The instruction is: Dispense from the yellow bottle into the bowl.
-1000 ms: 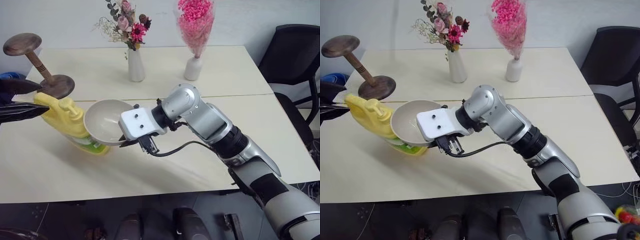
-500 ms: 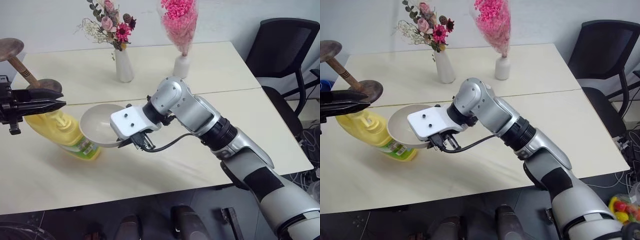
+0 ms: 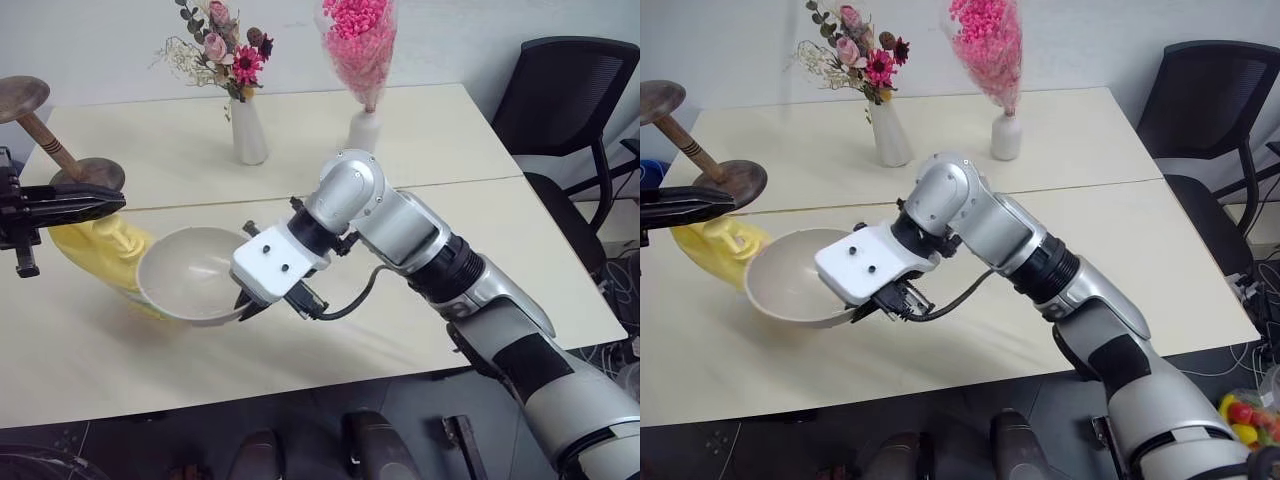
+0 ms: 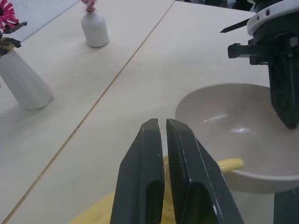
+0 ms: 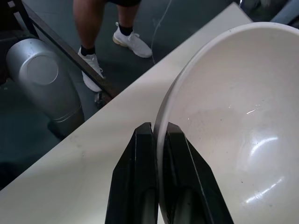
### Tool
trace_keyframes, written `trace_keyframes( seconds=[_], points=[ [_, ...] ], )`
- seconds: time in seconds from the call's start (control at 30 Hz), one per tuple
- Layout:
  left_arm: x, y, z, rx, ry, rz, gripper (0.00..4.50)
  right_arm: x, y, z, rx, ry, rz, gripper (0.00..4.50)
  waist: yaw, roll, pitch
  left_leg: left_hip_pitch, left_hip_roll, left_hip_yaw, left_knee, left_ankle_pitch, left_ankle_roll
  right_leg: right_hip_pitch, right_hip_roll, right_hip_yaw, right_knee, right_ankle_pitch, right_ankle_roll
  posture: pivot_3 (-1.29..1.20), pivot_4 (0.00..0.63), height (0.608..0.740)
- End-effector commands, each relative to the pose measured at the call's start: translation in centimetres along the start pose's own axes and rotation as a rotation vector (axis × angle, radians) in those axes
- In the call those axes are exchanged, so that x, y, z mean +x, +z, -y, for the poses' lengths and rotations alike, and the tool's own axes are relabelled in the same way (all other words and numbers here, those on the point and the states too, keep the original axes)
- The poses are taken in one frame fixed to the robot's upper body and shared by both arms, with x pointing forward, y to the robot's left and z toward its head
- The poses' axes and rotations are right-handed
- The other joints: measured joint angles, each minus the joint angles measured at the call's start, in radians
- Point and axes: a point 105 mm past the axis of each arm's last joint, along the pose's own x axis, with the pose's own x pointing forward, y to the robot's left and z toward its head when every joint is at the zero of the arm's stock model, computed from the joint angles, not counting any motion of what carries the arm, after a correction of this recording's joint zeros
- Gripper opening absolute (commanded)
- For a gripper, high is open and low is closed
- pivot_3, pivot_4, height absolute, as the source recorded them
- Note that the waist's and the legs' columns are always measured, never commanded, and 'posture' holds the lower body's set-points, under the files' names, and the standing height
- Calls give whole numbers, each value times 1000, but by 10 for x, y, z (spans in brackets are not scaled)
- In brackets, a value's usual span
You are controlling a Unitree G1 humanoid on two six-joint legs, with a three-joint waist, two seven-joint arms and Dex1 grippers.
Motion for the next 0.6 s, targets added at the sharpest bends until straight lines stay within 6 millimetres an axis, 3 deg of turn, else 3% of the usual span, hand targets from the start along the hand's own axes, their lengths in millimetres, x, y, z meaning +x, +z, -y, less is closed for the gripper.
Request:
trace_keyframes(
  seconds=[0.03,0.27,0.4,0.6],
  points=[
    [-3,11,3,56,10,15,288,0,12,-3,-117,82,-1,0,1,0,0,0,0,0,0,0,0,0,0,0,0,0,0,0,150,740],
    [-2,17,7,43,8,35,135,6,-3,-1,-212,74,-92,0,1,0,0,0,0,-1,1,0,0,1,0,0,0,0,0,0,150,740],
    [-4,19,9,52,11,35,135,11,-14,9,-150,28,-135,0,0,0,0,0,0,0,1,0,0,0,0,0,1,0,0,0,150,740],
    [-8,17,13,51,20,24,135,6,-9,12,1,37,-106,0,-2,0,0,0,0,-1,1,0,0,0,0,0,1,0,0,0,150,740]
  ],
)
